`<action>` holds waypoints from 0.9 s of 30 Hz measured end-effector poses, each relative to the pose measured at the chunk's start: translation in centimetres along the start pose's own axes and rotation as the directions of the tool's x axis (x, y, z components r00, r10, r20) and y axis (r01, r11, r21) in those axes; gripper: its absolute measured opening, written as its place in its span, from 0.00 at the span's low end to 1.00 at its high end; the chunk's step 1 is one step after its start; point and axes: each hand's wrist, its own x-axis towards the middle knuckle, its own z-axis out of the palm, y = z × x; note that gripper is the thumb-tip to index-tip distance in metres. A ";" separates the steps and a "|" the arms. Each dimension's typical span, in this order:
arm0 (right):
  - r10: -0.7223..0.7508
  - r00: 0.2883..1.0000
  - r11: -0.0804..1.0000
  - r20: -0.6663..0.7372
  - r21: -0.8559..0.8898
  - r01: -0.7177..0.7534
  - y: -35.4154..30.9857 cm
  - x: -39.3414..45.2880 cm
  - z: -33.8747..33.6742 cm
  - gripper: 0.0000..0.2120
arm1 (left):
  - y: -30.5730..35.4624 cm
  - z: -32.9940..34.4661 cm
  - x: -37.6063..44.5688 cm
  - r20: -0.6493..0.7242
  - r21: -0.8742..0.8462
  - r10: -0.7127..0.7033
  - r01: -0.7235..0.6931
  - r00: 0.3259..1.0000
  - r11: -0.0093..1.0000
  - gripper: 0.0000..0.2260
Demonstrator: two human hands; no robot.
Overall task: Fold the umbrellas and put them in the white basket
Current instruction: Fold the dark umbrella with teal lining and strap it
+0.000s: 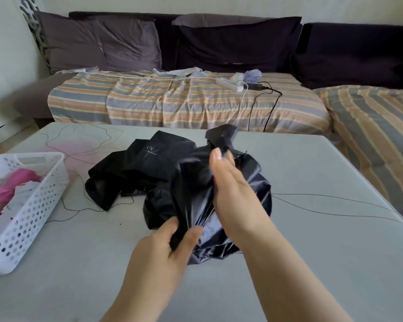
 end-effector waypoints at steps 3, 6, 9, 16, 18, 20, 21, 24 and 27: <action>-0.038 0.976 0.994 0.212 -0.091 0.058 0.4 0.6 0.2 0.19 | -0.2 0.1 -0.1 -0.049 0.046 0.002 0.000 0.999 0.999 0.13; -0.067 0.984 0.960 0.165 -0.259 0.109 1.2 0.9 -0.5 0.18 | -0.2 0.1 0.1 -0.076 0.026 -0.049 0.051 0.996 0.998 0.13; -0.269 0.963 0.770 -0.018 -0.605 0.203 2.0 1.2 -2.2 0.11 | -0.2 -0.1 0.2 -0.093 -0.032 -0.056 0.053 0.994 0.998 0.05; -0.091 0.995 0.393 0.043 -0.916 0.076 3.6 1.6 -3.7 0.19 | 0.1 -0.3 0.0 -0.026 -0.082 -0.017 0.015 1.000 0.996 0.16; -0.212 0.977 0.520 0.032 -0.843 0.141 3.5 1.3 -3.1 0.19 | -0.1 -0.1 0.1 -0.039 -0.128 -0.056 0.050 0.998 0.991 0.14; -0.411 0.905 0.656 -0.109 -0.725 0.210 3.3 0.8 -2.6 0.18 | -0.1 -0.2 0.5 -0.079 -0.249 -0.128 0.105 0.989 0.963 0.10; -0.480 0.854 0.697 -0.199 -0.678 0.233 3.2 0.4 -2.5 0.14 | 0.0 -0.3 0.7 -0.098 -0.325 -0.170 0.130 0.981 0.937 0.08; -0.422 0.822 0.789 -0.382 -0.602 0.124 3.2 -0.3 -2.6 0.02 | 0.5 -1.0 1.6 -0.109 -0.536 -0.290 0.190 0.951 0.823 0.04; -0.161 0.896 0.835 -0.415 -0.542 -0.100 4.2 -0.1 -3.3 0.07 | 0.6 -1.5 2.0 -0.110 -0.642 -0.333 0.189 0.937 0.743 0.02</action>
